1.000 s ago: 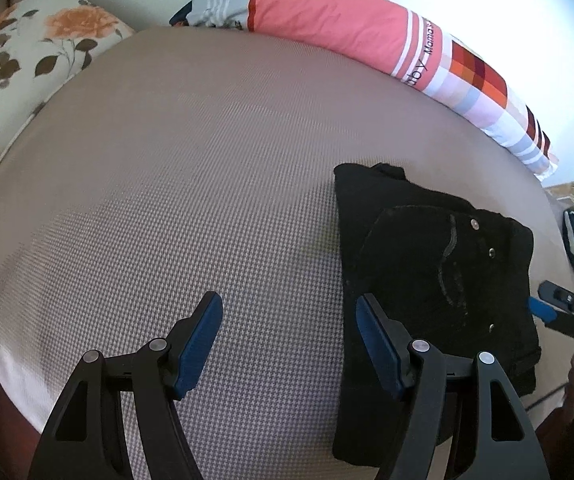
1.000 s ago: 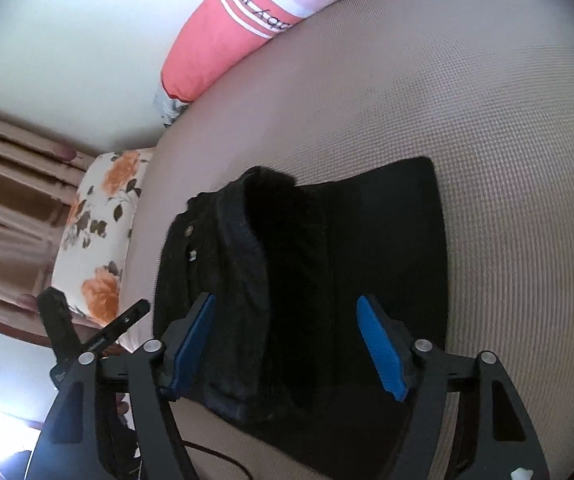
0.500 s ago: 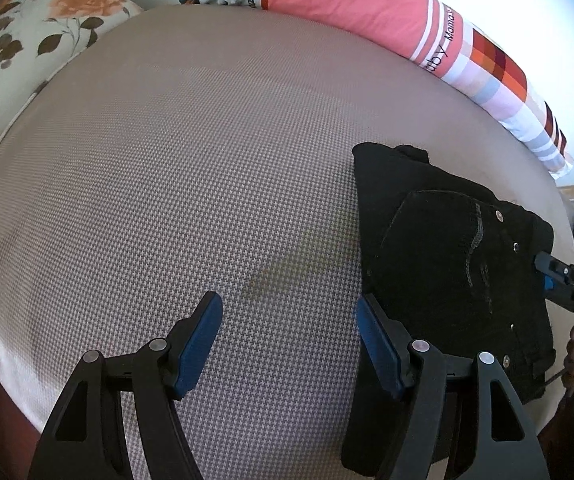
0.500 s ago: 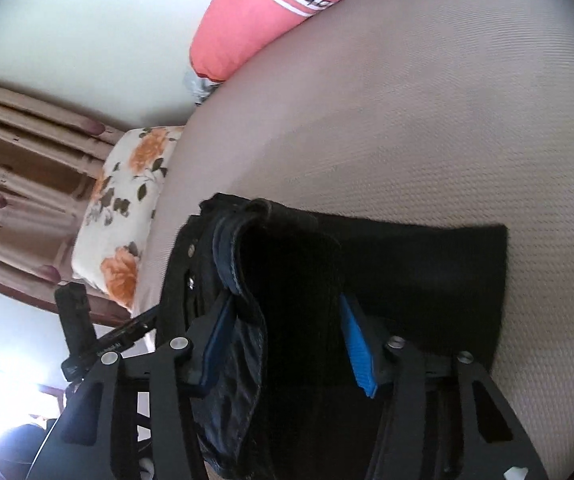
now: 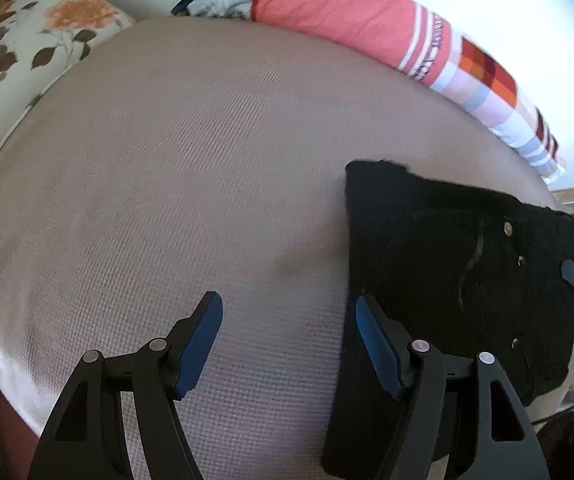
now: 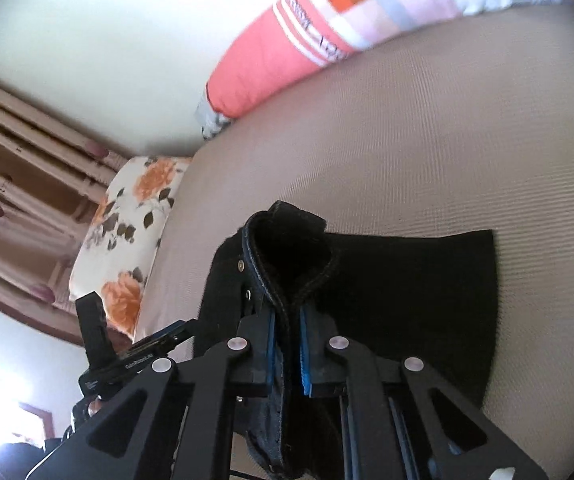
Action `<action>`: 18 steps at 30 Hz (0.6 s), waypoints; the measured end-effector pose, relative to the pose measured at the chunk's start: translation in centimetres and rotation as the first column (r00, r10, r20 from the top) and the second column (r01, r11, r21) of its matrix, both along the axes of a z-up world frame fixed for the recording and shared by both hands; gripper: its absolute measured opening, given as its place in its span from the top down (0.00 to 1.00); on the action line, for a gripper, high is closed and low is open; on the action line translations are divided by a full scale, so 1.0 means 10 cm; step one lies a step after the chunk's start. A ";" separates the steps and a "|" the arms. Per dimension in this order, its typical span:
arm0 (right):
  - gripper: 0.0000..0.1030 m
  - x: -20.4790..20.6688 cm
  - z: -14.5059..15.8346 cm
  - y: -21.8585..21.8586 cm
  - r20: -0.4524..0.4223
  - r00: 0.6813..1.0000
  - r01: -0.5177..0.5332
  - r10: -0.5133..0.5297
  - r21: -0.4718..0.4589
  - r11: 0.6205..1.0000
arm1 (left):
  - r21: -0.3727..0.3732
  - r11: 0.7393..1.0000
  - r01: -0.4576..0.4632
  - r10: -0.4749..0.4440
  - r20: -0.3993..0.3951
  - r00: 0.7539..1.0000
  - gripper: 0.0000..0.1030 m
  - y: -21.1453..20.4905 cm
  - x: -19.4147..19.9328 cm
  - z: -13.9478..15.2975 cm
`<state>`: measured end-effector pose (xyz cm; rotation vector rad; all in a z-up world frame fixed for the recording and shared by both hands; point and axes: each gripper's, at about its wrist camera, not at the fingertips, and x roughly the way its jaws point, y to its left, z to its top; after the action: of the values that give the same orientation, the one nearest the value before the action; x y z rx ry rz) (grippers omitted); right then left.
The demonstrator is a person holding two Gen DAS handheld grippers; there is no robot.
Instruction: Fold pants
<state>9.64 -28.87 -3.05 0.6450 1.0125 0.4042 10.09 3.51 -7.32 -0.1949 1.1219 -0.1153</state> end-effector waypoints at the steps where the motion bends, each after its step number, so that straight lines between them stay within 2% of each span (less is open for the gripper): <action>1: 0.91 -0.06 0.05 -0.05 0.002 1.000 0.025 -0.025 -0.016 1.000 | -0.004 1.000 0.015 -0.015 0.013 1.000 0.32 -0.05 0.01 0.04; 4: 0.91 -0.18 0.03 -0.21 -0.011 0.997 0.081 -0.082 -0.053 0.995 | -0.008 0.998 0.056 -0.056 0.041 0.998 0.32 -0.18 0.04 0.14; 7: 0.91 -0.25 -0.22 -0.44 -0.081 0.984 0.154 -0.159 -0.064 0.986 | 0.004 0.995 0.099 -0.099 0.058 0.993 0.32 -0.33 0.09 0.17; 8: 0.91 -0.26 -0.36 -0.51 -0.114 0.976 0.176 -0.187 -0.095 0.980 | 0.012 0.994 0.110 -0.111 0.062 0.992 0.32 -0.38 0.10 0.16; 11: 0.89 -0.22 -0.61 -0.56 -0.140 0.969 0.185 -0.203 -0.128 0.974 | 0.042 0.987 0.157 -0.158 0.036 0.987 0.32 -0.53 0.15 0.03; 13: 0.88 -0.20 -0.63 -0.56 -0.146 0.968 0.189 -0.206 -0.126 0.974 | 0.087 0.980 0.180 -0.181 -0.006 0.984 0.32 -0.61 0.20 -0.13; 16: 0.83 -0.18 -0.57 -0.47 -0.134 0.973 0.158 -0.187 -0.201 0.967 | 0.090 0.978 0.190 -0.190 -0.007 0.982 0.32 -0.64 0.20 -0.24; 18: 0.78 -0.20 -0.52 -0.44 -0.141 0.970 0.163 -0.196 -0.216 0.963 | 0.085 0.978 0.191 -0.191 -0.008 0.982 0.32 -0.63 0.20 -0.22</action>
<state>7.62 -33.25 -8.21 0.5856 1.1220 0.0871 12.14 -2.78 -9.55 -0.0104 1.1416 -0.2383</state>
